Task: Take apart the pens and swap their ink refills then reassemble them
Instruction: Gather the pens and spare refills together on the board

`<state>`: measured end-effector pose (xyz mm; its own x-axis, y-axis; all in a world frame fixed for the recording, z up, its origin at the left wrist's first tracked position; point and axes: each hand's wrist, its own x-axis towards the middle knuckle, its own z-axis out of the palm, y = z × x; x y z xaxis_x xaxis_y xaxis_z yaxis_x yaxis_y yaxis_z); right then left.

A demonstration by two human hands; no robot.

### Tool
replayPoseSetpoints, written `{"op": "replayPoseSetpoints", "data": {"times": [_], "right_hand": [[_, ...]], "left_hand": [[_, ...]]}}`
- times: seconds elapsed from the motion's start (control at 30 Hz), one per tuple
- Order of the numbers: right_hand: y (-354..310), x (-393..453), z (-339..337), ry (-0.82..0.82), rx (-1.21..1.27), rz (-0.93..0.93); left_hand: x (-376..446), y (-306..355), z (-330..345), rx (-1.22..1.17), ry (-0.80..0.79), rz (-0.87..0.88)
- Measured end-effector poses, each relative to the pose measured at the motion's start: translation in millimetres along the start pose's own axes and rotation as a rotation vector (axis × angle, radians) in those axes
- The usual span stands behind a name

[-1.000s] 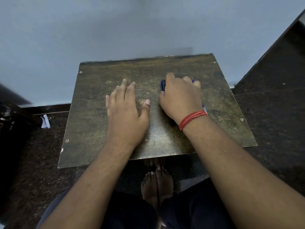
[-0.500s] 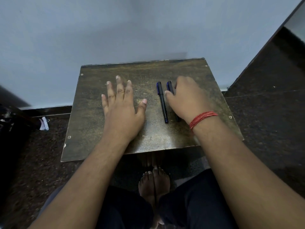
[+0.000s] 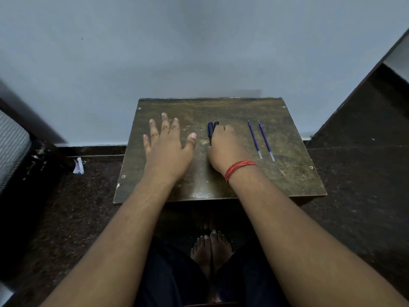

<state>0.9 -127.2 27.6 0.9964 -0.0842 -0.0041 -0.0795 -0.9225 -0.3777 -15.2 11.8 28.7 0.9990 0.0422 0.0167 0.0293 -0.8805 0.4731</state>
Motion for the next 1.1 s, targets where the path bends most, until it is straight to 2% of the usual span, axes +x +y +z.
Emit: {"op": "replayPoseSetpoints", "data": {"times": [0.3, 0.4, 0.5, 0.63, 0.8, 1.1], "right_hand": [[-19, -2, 10, -0.007, 0.040, -0.083], [-3, -1, -5, 0.075, 0.076, -0.085], [33, 3, -27, 0.163, 0.047, -0.010], [81, 7, -49, 0.193, -0.075, 0.153], [96, 13, -44, 0.101, -0.080, 0.258], [69, 23, -20, 0.056, -0.046, 0.199]], "left_hand": [[-3, -12, -1, -0.012, -0.078, -0.047], [-3, -9, 2, -0.003, -0.088, -0.016], [-3, 0, 5, -0.013, -0.076, 0.038], [-3, 15, 9, -0.020, -0.059, 0.103], [-6, 20, 12, -0.028, -0.076, 0.128], [-5, 18, 11, -0.014, -0.068, 0.114]]}}
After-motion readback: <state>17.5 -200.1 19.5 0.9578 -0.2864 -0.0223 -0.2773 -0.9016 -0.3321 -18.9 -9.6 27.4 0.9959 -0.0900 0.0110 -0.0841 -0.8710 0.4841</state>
